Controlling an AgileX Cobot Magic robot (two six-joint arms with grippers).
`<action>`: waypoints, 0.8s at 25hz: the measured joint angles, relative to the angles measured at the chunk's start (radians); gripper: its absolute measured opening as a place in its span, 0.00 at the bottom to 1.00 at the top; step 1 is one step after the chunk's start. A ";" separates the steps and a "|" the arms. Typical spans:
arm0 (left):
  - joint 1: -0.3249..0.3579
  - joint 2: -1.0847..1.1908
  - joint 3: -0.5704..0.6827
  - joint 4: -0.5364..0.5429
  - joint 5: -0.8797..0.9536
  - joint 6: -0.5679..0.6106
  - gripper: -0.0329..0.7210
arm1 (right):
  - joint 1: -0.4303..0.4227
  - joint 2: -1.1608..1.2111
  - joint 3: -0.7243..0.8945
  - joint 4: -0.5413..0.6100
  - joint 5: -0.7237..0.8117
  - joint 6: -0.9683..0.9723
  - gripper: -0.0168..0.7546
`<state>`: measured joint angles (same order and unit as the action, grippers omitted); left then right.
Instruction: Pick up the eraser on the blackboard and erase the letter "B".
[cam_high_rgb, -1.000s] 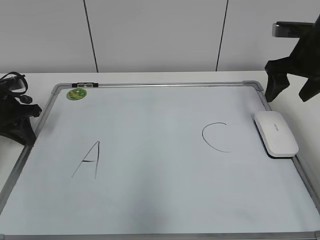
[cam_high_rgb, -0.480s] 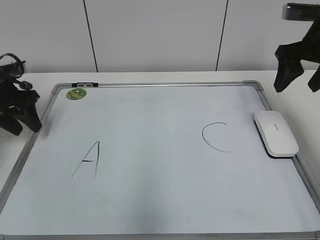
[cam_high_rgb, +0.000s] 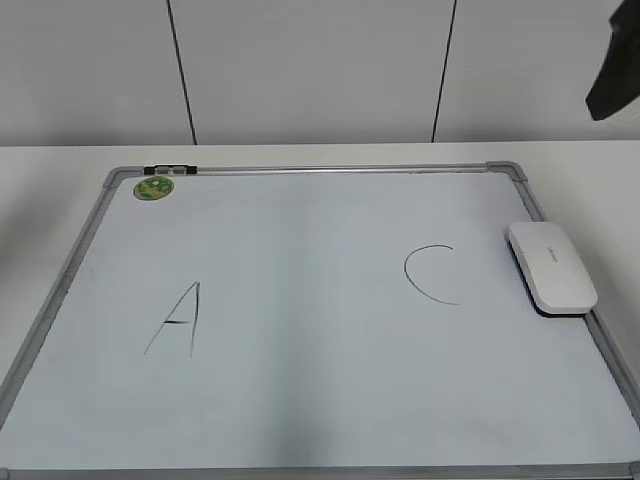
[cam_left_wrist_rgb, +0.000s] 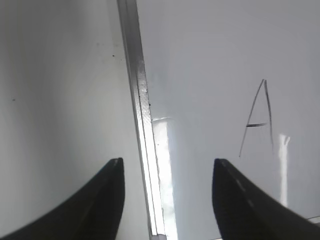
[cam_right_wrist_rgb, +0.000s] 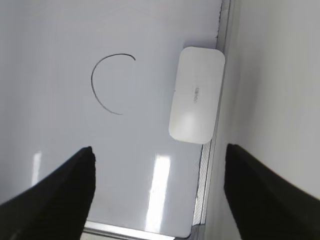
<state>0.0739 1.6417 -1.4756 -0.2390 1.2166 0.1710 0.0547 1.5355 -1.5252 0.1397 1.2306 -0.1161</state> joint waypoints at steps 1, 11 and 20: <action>0.000 -0.048 0.007 0.004 0.005 -0.002 0.59 | 0.000 -0.032 0.024 0.002 0.002 0.000 0.79; -0.024 -0.587 0.230 0.009 0.029 -0.056 0.59 | 0.000 -0.423 0.271 -0.012 0.016 -0.017 0.79; -0.081 -0.978 0.473 0.029 0.044 -0.064 0.59 | 0.000 -0.792 0.443 -0.012 0.023 -0.001 0.79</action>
<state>-0.0068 0.6635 -1.0021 -0.2104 1.2611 0.1074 0.0545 0.7430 -1.0823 0.1279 1.2537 -0.1169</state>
